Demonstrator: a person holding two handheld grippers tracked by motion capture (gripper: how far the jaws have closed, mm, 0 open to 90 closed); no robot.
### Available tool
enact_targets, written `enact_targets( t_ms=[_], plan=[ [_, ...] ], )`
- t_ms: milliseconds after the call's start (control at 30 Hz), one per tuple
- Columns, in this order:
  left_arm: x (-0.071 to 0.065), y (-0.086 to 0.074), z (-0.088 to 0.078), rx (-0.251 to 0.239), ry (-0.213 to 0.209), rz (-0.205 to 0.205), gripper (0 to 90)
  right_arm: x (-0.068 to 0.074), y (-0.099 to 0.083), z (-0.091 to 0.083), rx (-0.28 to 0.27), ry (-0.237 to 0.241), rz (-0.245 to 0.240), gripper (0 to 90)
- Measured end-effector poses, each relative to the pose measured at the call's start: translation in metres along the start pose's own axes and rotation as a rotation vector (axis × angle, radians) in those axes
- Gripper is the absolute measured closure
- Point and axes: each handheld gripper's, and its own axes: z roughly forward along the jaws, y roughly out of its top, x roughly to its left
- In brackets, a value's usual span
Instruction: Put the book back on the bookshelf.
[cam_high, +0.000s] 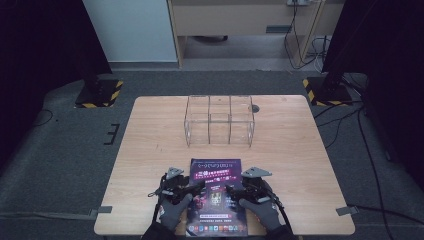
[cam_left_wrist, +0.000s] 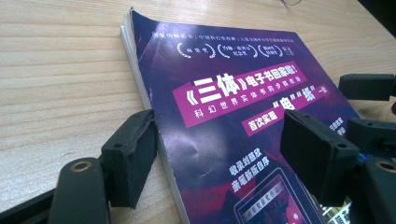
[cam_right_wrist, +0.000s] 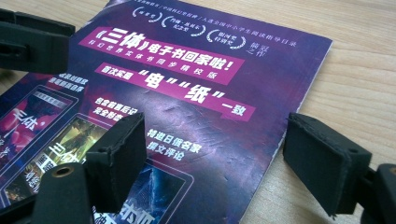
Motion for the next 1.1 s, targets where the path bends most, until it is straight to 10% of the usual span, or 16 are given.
enact_targets(
  t_ms=[667,867,1100],
  plan=[
    [0.0,-0.008,0.0,-0.079,0.007,-0.068,30.5,-0.003,-0.002,-0.001,-0.027,0.018,0.034,23.4],
    [0.008,-0.01,-0.004,-0.087,-0.055,-0.16,35.8,-0.005,-0.003,-0.002,-0.028,0.016,0.043,24.4],
    [0.01,-0.014,-0.007,-0.08,-0.087,-0.143,38.1,-0.008,-0.003,-0.003,-0.036,0.015,0.052,25.1]
  ],
)
